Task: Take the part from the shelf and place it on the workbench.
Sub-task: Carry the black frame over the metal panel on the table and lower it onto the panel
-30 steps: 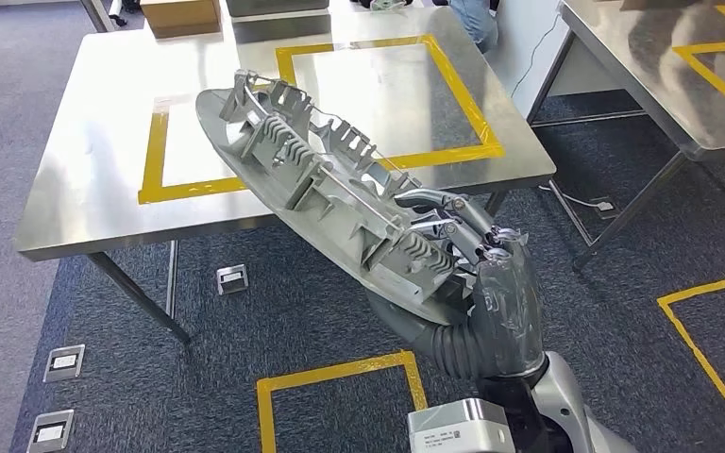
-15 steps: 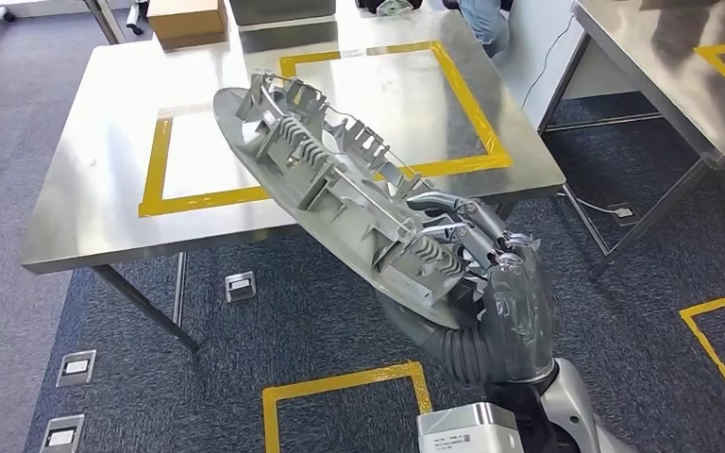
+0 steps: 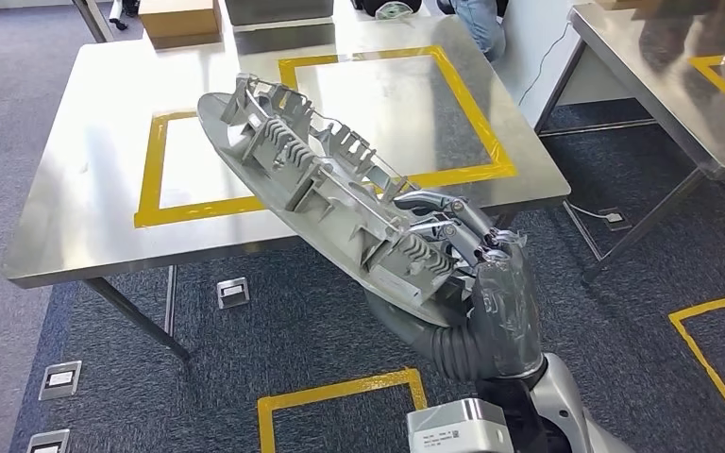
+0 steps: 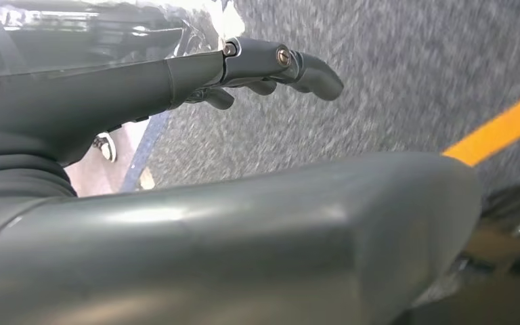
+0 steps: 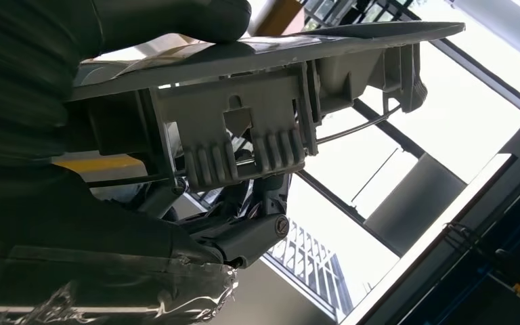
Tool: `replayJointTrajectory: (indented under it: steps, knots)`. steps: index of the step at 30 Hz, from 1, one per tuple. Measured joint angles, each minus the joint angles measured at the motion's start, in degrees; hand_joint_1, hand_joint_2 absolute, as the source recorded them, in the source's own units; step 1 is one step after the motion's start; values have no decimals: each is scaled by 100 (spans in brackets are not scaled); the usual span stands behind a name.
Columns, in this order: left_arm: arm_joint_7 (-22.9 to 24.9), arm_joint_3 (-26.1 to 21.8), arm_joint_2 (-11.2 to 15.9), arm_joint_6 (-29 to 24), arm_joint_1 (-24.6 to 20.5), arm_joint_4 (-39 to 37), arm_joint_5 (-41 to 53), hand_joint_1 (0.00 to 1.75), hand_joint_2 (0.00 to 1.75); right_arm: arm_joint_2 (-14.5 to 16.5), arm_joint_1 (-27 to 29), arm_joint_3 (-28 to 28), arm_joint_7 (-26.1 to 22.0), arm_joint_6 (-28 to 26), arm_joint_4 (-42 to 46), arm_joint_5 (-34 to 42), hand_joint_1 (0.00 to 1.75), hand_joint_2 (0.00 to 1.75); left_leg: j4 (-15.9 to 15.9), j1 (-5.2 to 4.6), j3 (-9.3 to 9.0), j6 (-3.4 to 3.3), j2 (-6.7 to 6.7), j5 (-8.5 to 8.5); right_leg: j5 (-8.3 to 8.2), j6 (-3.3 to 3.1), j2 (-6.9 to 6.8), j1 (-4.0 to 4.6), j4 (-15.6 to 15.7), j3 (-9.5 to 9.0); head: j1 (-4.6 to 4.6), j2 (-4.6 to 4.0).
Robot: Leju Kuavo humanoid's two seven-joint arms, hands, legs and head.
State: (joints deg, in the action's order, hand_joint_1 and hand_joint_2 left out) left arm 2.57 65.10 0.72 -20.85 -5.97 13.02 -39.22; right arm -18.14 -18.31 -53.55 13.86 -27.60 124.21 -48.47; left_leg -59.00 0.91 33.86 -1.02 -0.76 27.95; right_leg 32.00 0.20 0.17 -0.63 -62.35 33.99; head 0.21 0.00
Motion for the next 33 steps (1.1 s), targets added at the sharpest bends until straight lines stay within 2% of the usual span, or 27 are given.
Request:
replayJointTrajectory:
  steps: [2,3,4,5,7,8,9,11,14,15,16,18,19,20,21,22,23,24,25,27,29,30,31,33]
  knots:
    - [-1,-1,1,-4,-9,-1,1,0,175,0,0,1,0,0,-1,-1,175,175,4,-5,-35,-48,0,36,266,25,-1,-10,-746,421,53,0]
    - [-1,-1,0,-3,-5,-1,0,0,175,-1,2,2,0,0,-3,-1,175,175,4,-9,-61,-58,1,59,331,29,-1,-12,-1075,634,74,0]
    - [-1,-1,-1,-2,2,-1,0,0,175,-1,5,2,0,0,-5,-1,175,175,4,-13,-95,-61,0,87,291,27,-1,-12,-1244,779,91,0]
    - [-1,-1,-2,-2,9,-1,-3,0,175,-1,6,2,0,0,-7,-1,175,175,3,-15,-141,-57,-4,120,126,15,-1,-11,-1189,818,108,0]
    - [-1,-1,-3,-2,7,-1,-11,0,175,0,9,0,0,-1,-8,0,175,175,4,-18,-258,-34,-17,203,-403,-36,1,-1,-543,626,145,0]
    - [-1,-1,-4,-2,1,0,-17,0,175,0,8,0,0,-1,-10,1,175,175,3,-28,-305,-10,-23,244,-591,-64,0,15,-209,494,160,0]
    - [-1,-1,-6,-1,-3,1,-21,0,175,0,2,1,0,-2,-11,1,175,175,3,-34,-332,21,-25,276,-668,-88,0,29,54,378,174,0]
    - [-1,0,-10,2,-9,1,-27,0,175,-1,-2,3,0,-6,-13,0,175,175,18,-41,-342,87,-20,309,-595,-123,9,57,227,288,176,0]
    - [-1,1,-8,1,-23,1,-34,0,175,-2,5,5,5,-9,-12,-1,175,175,-32,-38,-351,189,-1,404,-529,-194,15,18,349,190,149,0]
    - [-1,1,-6,-1,-31,1,-35,0,175,-1,4,4,6,-9,-12,-1,175,175,-207,-37,-281,219,2,500,-518,-220,6,-2,383,142,120,0]
    - [-1,1,-4,-2,-33,1,-35,0,175,1,3,2,6,-9,-13,-1,175,175,-507,-30,-132,242,6,630,-499,-243,-3,-11,399,97,84,0]
    - [-1,2,-4,-2,-24,1,-38,0,175,2,4,1,6,-9,-14,-1,175,175,-1246,-17,282,274,8,859,-443,-269,-11,-12,401,32,22,0]
    - [-1,2,-3,-2,-13,1,-40,0,175,2,5,-1,7,-9,-15,0,175,175,-1472,-13,444,285,8,855,-409,-269,-6,-11,397,-8,7,0]
    - [-1,2,-2,-2,-5,1,-43,0,175,2,6,-2,7,-9,-15,0,175,175,-1493,-11,517,289,8,729,-371,-264,1,-10,393,-56,-6,0]
    - [-1,2,2,-3,-2,1,-45,0,175,2,7,-3,7,-9,-15,0,175,175,-1292,-10,486,285,8,491,-329,-254,9,-11,388,-114,-19,0]
    - [-1,2,7,-4,-2,1,-47,0,175,2,8,-3,7,-9,-15,0,175,175,-945,-11,386,272,9,211,-280,-238,14,-13,383,-182,-33,0]
    - [-1,2,11,-4,-3,1,-50,0,175,2,7,-3,7,-9,-15,-1,175,175,-635,-22,274,254,9,8,-236,-215,17,-4,381,-240,-47,0]
    - [-1,2,14,-5,-5,1,-51,0,175,2,4,-2,7,-9,-15,0,175,175,-371,-34,154,228,9,-107,-201,-185,21,2,377,-277,-58,0]
    - [-1,2,16,-5,-9,1,-51,0,175,2,0,-1,7,-10,-15,0,175,175,-209,-47,77,197,8,-107,-179,-155,23,9,374,-286,-65,0]
    - [-1,2,16,-4,-14,1,-54,0,175,2,-4,1,7,-14,-15,1,175,175,-96,-58,14,128,5,-12,-173,-93,21,14,383,-256,-59,0]
    - [-1,2,17,-4,-7,1,-56,0,175,1,0,1,7,-15,-14,1,175,175,-33,-29,-7,59,1,15,-123,-34,11,11,323,-212,-35,0]
    - [-1,2,19,-4,-8,1,-55,0,175,1,-1,1,7,-15,-13,1,175,175,-7,-13,-28,27,0,20,-42,-6,9,8,159,-129,-14,0]
    - [-1,2,20,-5,-11,0,-55,0,175,0,0,1,7,-15,-13,2,175,175,9,-3,-49,-2,1,31,81,18,7,0,-131,28,10,0]
    - [-1,2,18,-3,-16,-1,-54,0,175,-1,0,2,7,-15,-14,2,175,175,13,-6,-82,-38,2,70,331,50,5,-11,-916,499,59,0]
